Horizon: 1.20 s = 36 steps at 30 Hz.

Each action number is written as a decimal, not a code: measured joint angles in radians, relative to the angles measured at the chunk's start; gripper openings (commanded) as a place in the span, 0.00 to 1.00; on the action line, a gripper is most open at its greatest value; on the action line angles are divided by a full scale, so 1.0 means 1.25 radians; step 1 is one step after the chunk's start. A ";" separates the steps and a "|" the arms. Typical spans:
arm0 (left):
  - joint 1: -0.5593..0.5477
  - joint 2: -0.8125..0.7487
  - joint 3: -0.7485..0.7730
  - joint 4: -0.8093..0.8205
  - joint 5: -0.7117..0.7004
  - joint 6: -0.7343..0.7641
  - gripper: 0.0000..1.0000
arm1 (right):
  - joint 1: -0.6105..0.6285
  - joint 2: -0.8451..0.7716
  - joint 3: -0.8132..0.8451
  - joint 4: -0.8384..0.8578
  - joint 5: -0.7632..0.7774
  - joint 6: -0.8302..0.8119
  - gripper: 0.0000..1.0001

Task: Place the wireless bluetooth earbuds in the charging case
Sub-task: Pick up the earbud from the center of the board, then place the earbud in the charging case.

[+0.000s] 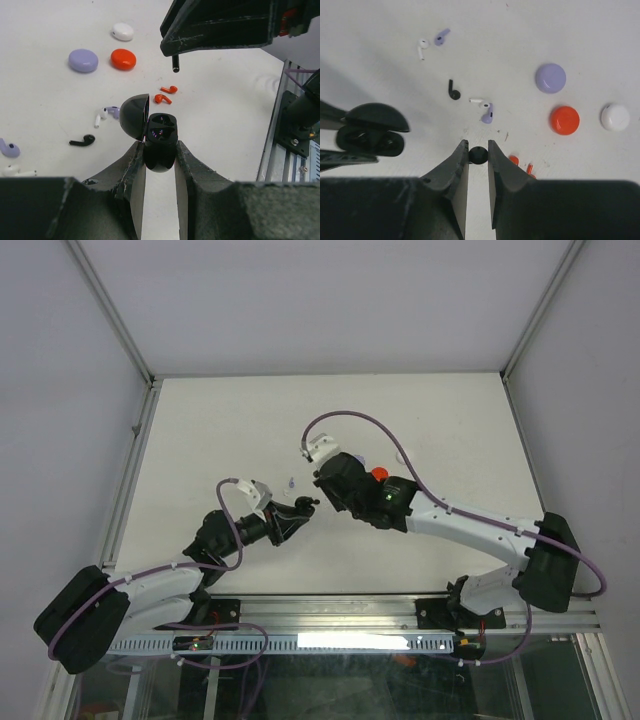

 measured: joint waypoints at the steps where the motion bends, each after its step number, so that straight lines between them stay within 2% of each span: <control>1: 0.000 0.000 0.000 0.010 0.004 0.005 0.00 | 0.022 -0.015 0.000 0.007 0.006 -0.024 0.08; 6: 0.000 0.000 0.000 0.058 0.040 0.031 0.00 | 0.123 -0.057 0.000 0.051 0.053 -0.136 0.07; 15: 0.000 -0.005 0.000 0.139 0.110 0.079 0.00 | 0.311 -0.062 -0.009 0.179 0.235 -0.374 0.06; 22: 0.000 -0.027 -0.003 0.196 0.140 0.086 0.00 | 0.347 -0.057 -0.026 0.247 0.298 -0.469 0.06; 36: 0.000 -0.052 -0.006 0.221 0.149 0.053 0.00 | 0.375 -0.055 -0.032 0.270 0.303 -0.505 0.07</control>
